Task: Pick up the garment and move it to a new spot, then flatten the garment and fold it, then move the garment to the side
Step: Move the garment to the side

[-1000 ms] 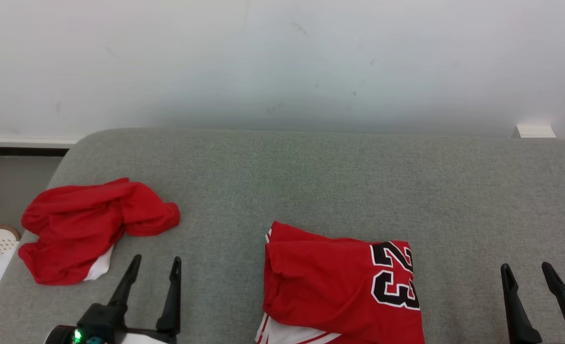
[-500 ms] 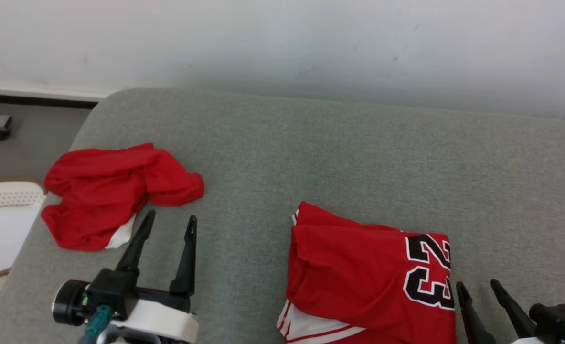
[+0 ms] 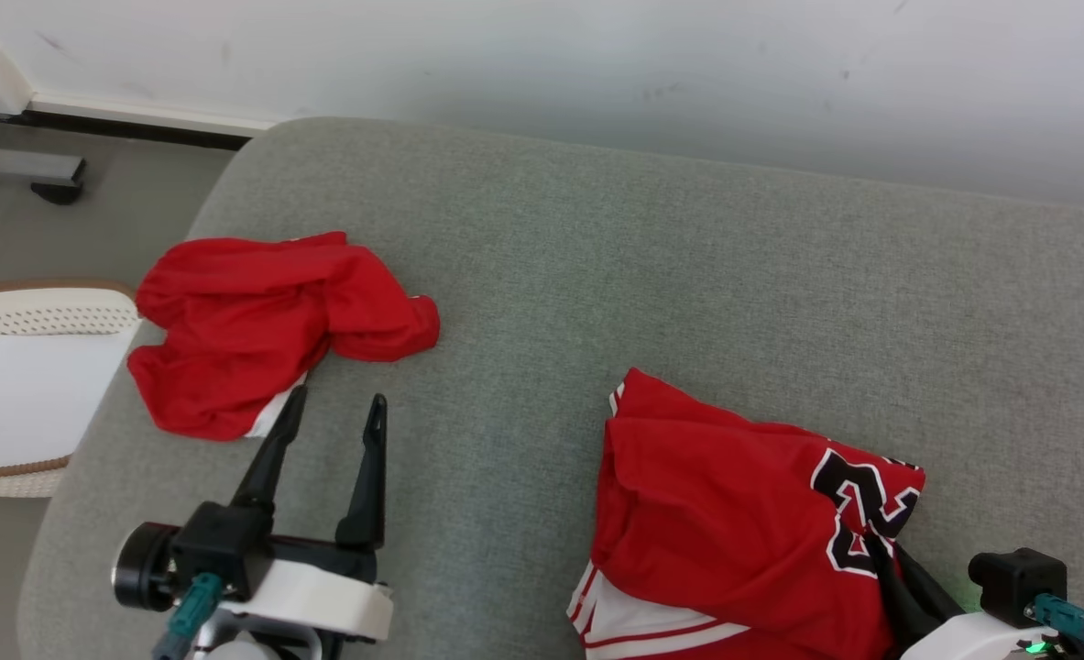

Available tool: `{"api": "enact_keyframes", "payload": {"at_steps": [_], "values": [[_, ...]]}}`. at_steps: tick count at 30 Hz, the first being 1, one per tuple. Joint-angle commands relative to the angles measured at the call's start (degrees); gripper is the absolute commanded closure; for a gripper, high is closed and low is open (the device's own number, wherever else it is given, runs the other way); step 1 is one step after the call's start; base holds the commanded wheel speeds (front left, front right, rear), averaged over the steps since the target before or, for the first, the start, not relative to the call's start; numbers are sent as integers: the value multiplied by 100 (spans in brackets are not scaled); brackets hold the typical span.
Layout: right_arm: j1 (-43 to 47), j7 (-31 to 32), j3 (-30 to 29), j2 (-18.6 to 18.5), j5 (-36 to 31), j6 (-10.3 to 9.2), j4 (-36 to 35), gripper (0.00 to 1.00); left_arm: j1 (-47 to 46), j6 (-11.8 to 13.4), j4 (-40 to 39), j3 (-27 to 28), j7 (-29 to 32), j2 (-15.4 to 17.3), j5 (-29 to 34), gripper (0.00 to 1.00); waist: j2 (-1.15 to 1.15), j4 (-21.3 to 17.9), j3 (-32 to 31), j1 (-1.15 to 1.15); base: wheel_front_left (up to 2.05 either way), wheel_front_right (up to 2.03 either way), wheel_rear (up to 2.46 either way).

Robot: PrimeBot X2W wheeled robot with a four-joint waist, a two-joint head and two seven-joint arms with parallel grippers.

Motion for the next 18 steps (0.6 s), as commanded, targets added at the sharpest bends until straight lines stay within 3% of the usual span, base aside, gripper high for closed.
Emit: {"api": "enact_keyframes", "payload": {"at_steps": [1,6,12,18], "values": [[118,103,90,0,-17,-16,189,100,-20,0,-14,37,-22,-3,76,0,0,-51,1,0,0,0,0],[28,-65,139,-212,-202,-19,-141,100,57,-9,-119,151,-17,6,149,0,0,-509,28,0,0,0,0],[-202,-78,196,-374,-345,-17,-544,100,64,-46,-262,246,-18,91,202,0,0,-1511,110,0,0,0,0],[-605,-99,173,-603,-260,-16,-447,100,-177,-158,-342,155,-18,130,277,0,0,-2343,295,0,0,0,0]]}}
